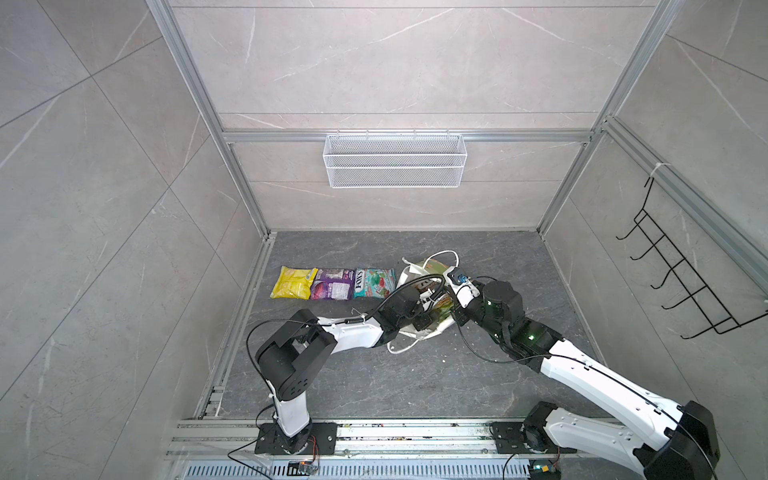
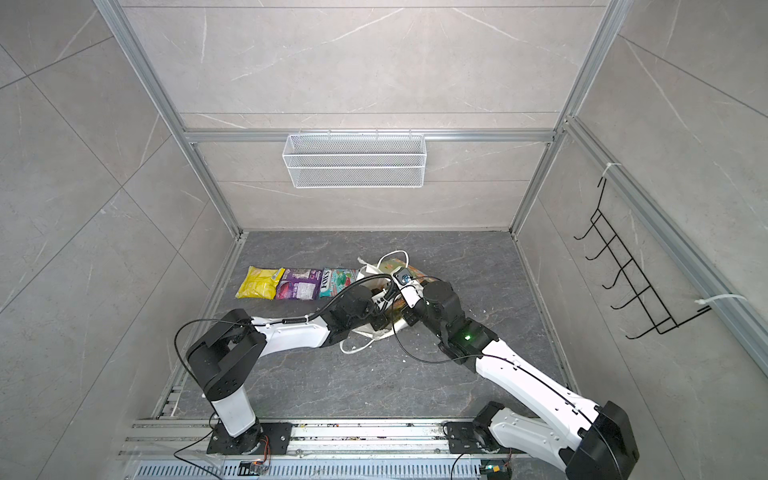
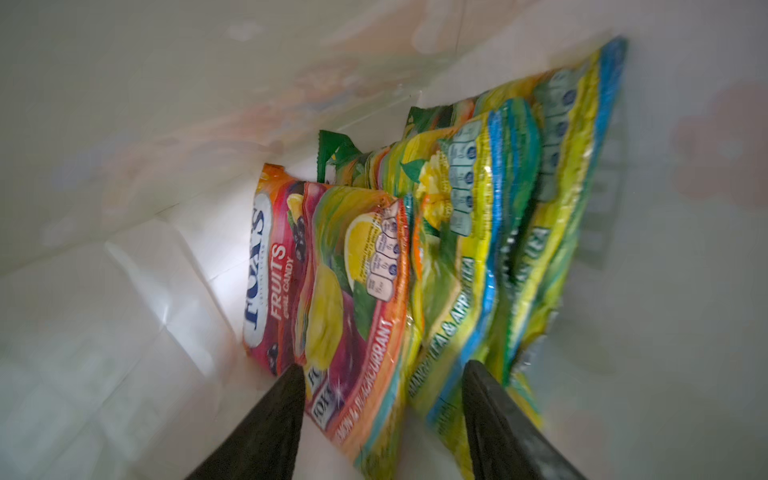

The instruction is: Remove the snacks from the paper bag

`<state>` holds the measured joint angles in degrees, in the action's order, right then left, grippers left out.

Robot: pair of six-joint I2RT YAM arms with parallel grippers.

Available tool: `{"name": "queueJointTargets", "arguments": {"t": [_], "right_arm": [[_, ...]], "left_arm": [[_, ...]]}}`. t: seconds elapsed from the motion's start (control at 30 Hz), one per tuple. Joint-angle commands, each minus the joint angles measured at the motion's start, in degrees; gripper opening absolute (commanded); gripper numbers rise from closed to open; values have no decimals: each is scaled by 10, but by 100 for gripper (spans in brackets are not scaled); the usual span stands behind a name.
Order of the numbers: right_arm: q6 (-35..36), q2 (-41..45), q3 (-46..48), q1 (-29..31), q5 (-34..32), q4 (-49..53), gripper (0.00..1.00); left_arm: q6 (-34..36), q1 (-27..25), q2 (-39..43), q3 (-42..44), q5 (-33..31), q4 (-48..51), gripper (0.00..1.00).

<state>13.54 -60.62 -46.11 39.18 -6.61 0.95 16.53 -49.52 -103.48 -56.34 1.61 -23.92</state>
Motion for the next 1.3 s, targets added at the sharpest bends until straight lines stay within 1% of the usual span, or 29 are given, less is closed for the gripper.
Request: {"name": "queueJointTargets", "arguments": {"t": [0.0, 0.1, 0.33, 0.4, 0.47, 0.6, 0.63, 0.67, 0.7, 1.0, 1.13, 1.27], "right_arm": [[3, 17, -17, 5, 25, -33, 0], [3, 16, -15, 5, 25, -38, 0], [3, 21, -12, 5, 24, -43, 0], [3, 26, -10, 5, 24, -44, 0], [3, 31, -6, 5, 22, -44, 0], [5, 37, 4, 5, 16, -51, 0], [5, 37, 5, 5, 15, -52, 0], [5, 38, 7, 5, 14, -54, 0], [5, 38, 10, 5, 14, -56, 0], [6, 47, 25, 4, 7, -66, 0], [7, 48, 27, 3, 1, -66, 0], [5, 48, 28, 0, -2, -66, 0]], "left_arm": [[13, -1, -21, -31, -5, -15, 62], [13, -1, -36, -47, -9, -3, 59], [7, 0, -53, -57, -19, -20, 51], [1, -1, -54, -56, -27, -31, 46], [0, 0, -55, -56, -27, -36, 37], [-3, 0, -59, -60, -32, -38, 34], [-4, 1, -60, -60, -34, -36, 31], [-7, 1, -58, -59, -36, -37, 24], [-10, 1, -57, -57, -39, -41, 21], [-20, 2, -34, -54, -29, -42, 22], [-18, 1, -21, -52, -24, -41, 21], [-16, 1, -8, -46, -19, -39, 17]]}}
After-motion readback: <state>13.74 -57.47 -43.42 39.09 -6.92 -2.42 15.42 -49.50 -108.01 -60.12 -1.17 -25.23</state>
